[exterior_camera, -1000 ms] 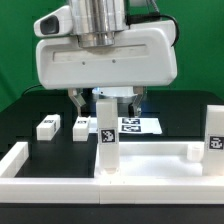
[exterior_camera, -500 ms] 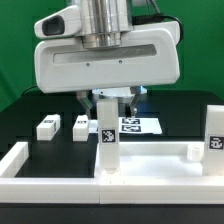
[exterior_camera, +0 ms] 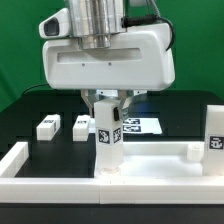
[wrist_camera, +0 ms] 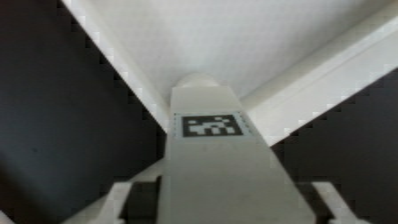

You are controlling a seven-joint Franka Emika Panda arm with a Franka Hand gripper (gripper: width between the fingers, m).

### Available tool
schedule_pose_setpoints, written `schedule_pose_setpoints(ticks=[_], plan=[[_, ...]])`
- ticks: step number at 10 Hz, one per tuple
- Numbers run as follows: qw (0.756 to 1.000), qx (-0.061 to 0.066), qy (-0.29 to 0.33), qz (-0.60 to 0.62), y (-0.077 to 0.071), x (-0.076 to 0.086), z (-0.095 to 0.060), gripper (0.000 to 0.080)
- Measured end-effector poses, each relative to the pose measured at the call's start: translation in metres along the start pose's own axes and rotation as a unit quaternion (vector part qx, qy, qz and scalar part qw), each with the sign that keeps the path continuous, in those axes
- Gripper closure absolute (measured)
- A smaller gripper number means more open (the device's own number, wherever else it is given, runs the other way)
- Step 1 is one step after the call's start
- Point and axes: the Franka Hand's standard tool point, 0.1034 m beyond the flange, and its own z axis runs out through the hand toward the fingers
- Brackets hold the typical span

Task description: Assemble desk

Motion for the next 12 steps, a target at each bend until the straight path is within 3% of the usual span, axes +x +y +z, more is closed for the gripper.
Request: schedule_pose_setpoints(ticks=[2, 4, 5, 7, 9, 10, 11, 12], plan=[[0.985, 0.002, -0.001, 0.17, 0.0002, 0.0002, 0.0003, 0.0508], [0.943, 0.017, -0.004, 0.331, 0.002, 0.0025, 0.001, 0.0508], [0.921, 0.023, -0.002, 0.389, 0.0038, 0.0024, 0.0011, 0.0508], [0.909, 0.022, -0.003, 0.415, 0.0035, 0.0022, 0.0011, 0.0508], [0.918, 0.022, -0.003, 0.396, 0.0036, 0.0021, 0.0014, 0.0508], [0.924, 0.021, -0.002, 0.382, 0.004, 0.0024, 0.0017, 0.0336], [0.963, 0.021, -0.002, 0.27, 0.0052, 0.0054, 0.0012, 0.021], [0.982, 0.024, 0.002, 0.188, 0.0059, 0.0066, 0.003, 0.021]])
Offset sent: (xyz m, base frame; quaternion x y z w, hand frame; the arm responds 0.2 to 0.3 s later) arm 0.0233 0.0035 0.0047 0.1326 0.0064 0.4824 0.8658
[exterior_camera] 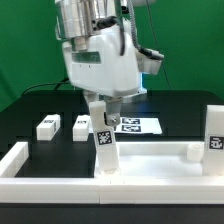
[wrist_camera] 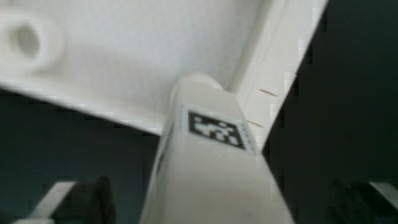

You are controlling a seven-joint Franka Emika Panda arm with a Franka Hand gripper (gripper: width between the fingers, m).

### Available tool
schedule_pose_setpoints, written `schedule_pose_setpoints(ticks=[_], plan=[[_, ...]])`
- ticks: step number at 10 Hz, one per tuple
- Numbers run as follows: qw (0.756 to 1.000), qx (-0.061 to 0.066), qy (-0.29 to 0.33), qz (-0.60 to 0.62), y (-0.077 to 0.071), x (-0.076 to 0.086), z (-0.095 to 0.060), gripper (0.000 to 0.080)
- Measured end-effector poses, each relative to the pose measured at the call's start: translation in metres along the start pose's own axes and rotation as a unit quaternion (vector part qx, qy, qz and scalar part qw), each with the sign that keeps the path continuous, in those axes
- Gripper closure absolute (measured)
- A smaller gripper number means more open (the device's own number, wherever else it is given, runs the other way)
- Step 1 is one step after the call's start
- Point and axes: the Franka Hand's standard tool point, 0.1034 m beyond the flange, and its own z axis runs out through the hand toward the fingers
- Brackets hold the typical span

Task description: Assemble desk

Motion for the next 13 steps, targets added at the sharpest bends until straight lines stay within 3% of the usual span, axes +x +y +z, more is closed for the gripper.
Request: schedule_pose_setpoints(ticks=[1, 4, 5, 6, 7, 8, 11, 13], plan=[[0.999, 0.0, 0.001, -0.037, 0.002, -0.0018, 0.0025, 0.0163], [0.992, -0.002, 0.002, -0.129, 0.0027, -0.0008, 0.0024, 0.0152], [0.979, -0.007, 0.002, -0.201, 0.0027, -0.0008, 0.0015, 0.0151], [0.948, -0.02, 0.0, -0.319, -0.001, -0.0016, -0.0025, 0.0151], [0.922, -0.021, -0.005, -0.386, -0.0033, -0.0041, -0.0026, 0.0151], [0.912, -0.022, -0.008, -0.409, -0.0011, -0.0035, -0.0022, 0.0151], [0.919, -0.022, -0.008, -0.395, -0.0012, -0.0035, -0.0022, 0.0177], [0.948, -0.021, -0.007, -0.319, -0.0016, -0.004, -0.0022, 0.0515]])
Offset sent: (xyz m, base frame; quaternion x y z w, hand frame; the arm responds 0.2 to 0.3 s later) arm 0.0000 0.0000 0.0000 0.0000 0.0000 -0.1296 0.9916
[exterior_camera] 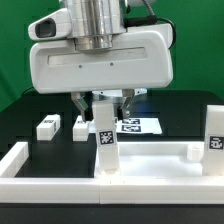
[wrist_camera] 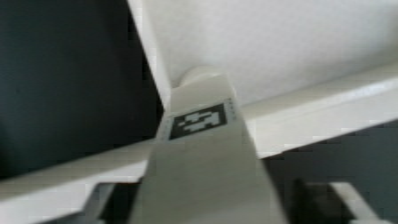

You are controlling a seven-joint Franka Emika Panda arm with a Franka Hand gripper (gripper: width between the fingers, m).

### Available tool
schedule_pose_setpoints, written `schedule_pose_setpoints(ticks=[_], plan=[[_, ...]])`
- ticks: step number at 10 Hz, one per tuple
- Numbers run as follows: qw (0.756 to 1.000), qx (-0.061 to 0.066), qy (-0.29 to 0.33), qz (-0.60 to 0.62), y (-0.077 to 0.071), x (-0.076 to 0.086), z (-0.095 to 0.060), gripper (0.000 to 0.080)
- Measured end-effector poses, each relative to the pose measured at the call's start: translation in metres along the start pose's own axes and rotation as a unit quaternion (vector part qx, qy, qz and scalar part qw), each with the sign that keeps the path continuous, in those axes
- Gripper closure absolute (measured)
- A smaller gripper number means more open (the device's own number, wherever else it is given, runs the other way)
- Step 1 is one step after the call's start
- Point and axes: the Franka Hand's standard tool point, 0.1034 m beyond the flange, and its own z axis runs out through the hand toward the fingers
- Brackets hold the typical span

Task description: Assemble desk

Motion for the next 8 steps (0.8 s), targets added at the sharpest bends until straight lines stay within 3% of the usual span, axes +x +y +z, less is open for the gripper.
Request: schedule_pose_setpoints(ticks=[3, 6, 8], plan=[[0.996, 0.0, 0.0, 0.094, 0.0004, 0.0002, 0.0, 0.0512], [0.961, -0.008, -0.008, 0.278, 0.0009, 0.0034, 0.0012, 0.0512], [0.891, -0.004, -0.008, 0.454, 0.0028, 0.0034, 0.0016, 0.0512]])
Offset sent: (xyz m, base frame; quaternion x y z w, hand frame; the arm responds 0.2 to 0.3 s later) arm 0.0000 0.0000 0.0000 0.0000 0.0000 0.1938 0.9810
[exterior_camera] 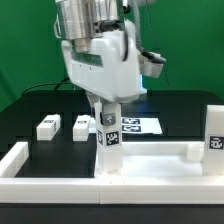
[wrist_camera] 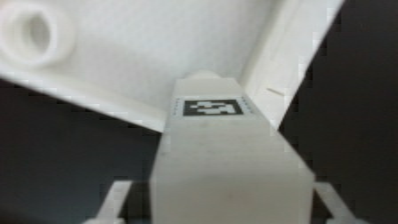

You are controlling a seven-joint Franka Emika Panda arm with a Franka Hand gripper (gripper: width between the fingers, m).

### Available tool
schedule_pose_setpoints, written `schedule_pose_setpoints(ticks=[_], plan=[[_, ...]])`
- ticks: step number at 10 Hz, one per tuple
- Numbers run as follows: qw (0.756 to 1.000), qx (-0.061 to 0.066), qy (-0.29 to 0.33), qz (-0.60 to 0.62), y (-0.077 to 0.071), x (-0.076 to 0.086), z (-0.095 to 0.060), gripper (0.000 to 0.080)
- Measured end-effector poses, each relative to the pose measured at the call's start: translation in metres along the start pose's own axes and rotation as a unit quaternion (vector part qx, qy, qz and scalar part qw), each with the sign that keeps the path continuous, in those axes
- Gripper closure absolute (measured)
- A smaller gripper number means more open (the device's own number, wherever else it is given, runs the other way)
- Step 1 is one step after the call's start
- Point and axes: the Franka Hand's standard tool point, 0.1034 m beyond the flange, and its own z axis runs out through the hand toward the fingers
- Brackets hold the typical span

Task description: Assemble desk

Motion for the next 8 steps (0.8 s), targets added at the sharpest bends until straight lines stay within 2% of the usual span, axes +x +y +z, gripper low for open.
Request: schedule_pose_setpoints(ticks=[3, 6, 8], plan=[[0.979, 0.004, 0.004, 0.204, -0.0023, -0.0063, 0.0001, 0.0512], [0.978, 0.004, 0.005, 0.209, -0.0026, -0.0077, 0.0006, 0.0512], [0.985, 0.002, 0.008, 0.17, -0.0026, -0.0086, 0.0012, 0.0234]])
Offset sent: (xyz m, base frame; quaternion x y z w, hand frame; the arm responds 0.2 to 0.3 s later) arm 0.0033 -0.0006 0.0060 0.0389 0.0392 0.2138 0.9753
